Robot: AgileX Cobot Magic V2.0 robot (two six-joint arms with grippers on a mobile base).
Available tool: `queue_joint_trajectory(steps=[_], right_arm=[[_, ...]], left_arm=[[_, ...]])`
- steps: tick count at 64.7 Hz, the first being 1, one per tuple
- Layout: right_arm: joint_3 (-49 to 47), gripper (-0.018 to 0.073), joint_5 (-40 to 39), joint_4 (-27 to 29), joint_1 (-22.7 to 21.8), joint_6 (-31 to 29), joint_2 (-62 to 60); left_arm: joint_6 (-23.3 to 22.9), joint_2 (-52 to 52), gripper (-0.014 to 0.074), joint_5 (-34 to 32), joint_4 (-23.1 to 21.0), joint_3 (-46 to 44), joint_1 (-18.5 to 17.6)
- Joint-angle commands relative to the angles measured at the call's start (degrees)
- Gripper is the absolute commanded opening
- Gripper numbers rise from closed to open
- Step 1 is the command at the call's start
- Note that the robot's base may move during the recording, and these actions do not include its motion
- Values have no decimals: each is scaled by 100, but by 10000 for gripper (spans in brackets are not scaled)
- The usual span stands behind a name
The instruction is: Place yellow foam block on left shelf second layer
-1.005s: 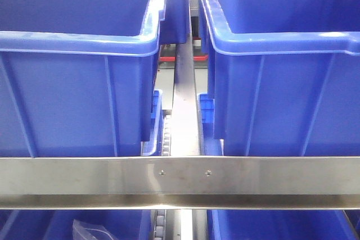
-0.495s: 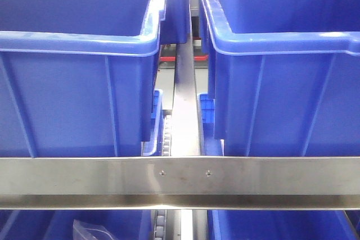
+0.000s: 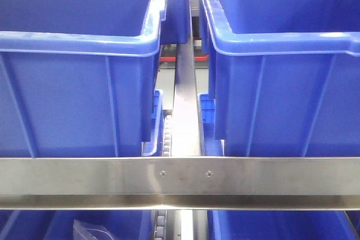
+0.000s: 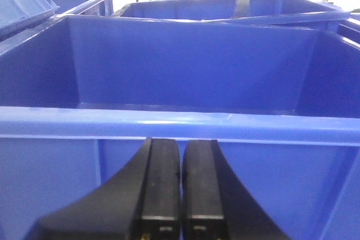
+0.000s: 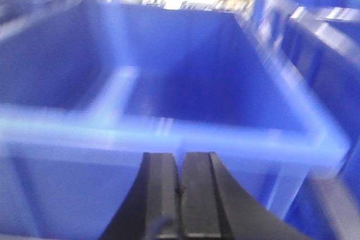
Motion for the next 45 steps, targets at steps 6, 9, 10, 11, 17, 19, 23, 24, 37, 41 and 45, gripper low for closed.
queue_joint_trajectory(steps=[6,9,10,11,17,19,23,24,37,41,45], right_arm=[[-93,29,-419,-65,16,-39,-112],[-93,29,-456,-65,16,-39,-112],[-93,29,-467,-65,16,-39,-112],[-93,29,-473,-65,16,-39,-112],[-93,29,-557,-65,16,-39,-112],[-98,29,-576,-65,16,-39,-112],[-98,29,-576,-65,16,-39,-112],[-98,29,-576,-65,16,-39,-112],[-98,29,-576,-65,16,-39,-112],[-98,29,-576,-65,16,-39,-112],[-98,29,-576,-65,16,-39,-112]], left_arm=[[-19,-98,124,-461,-32,154,9],[-19,-98,124,-461,-32,154,9],[-19,-98,124,-461,-32,154,9],[-19,-98,124,-461,0,154,9],[-19,-98,124,-461,0,154,9],[-19,-98,124,-461,0,154,9],[-19,-98,124,-461,-32,154,9],[-19,-98,124,-461,-32,154,9],[-19,-98,124,-461,-32,154,9],[-19,-98,124,-461,-32,154,9],[-19,-98,124,-461,-32,154,9]])
